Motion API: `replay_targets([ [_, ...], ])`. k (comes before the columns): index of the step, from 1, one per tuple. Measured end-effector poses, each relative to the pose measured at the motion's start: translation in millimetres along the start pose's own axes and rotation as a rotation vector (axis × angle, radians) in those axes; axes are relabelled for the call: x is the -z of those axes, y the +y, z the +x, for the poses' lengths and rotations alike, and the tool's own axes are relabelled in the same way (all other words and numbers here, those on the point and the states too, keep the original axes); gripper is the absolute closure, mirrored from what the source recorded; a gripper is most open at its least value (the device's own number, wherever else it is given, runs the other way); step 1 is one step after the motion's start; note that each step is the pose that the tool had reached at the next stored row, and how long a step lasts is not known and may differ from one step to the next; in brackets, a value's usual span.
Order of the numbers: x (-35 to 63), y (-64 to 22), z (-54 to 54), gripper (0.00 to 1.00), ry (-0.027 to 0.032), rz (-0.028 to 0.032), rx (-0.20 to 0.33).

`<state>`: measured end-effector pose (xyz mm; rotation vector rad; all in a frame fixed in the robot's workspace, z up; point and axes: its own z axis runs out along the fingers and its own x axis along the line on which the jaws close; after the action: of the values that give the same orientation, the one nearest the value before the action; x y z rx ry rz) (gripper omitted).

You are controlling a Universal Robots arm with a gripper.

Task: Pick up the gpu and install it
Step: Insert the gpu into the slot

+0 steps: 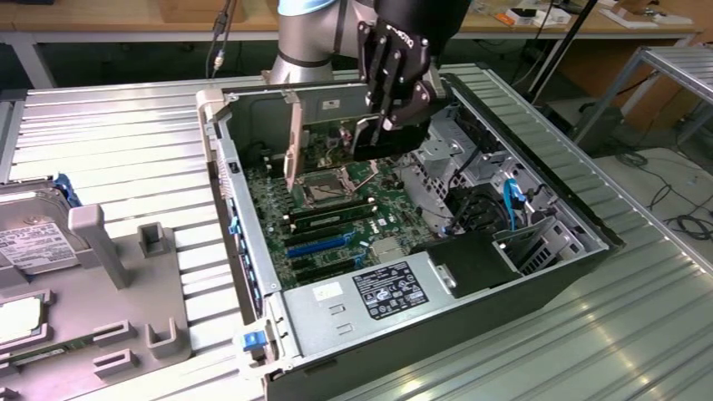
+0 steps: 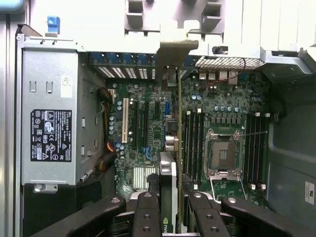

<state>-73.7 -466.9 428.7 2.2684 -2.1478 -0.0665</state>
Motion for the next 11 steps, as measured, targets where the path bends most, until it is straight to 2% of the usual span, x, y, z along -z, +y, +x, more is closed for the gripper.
replay_targets([
  [5,0.0,0.0,0.0,0.73,0.0034,-0.0016,0.082],
  [7,0.0,0.0,0.0,0.73,0.0054,-0.0025,0.131],
  [11,0.0,0.0,0.0,0.73,0.0077,-0.0035,0.186],
])
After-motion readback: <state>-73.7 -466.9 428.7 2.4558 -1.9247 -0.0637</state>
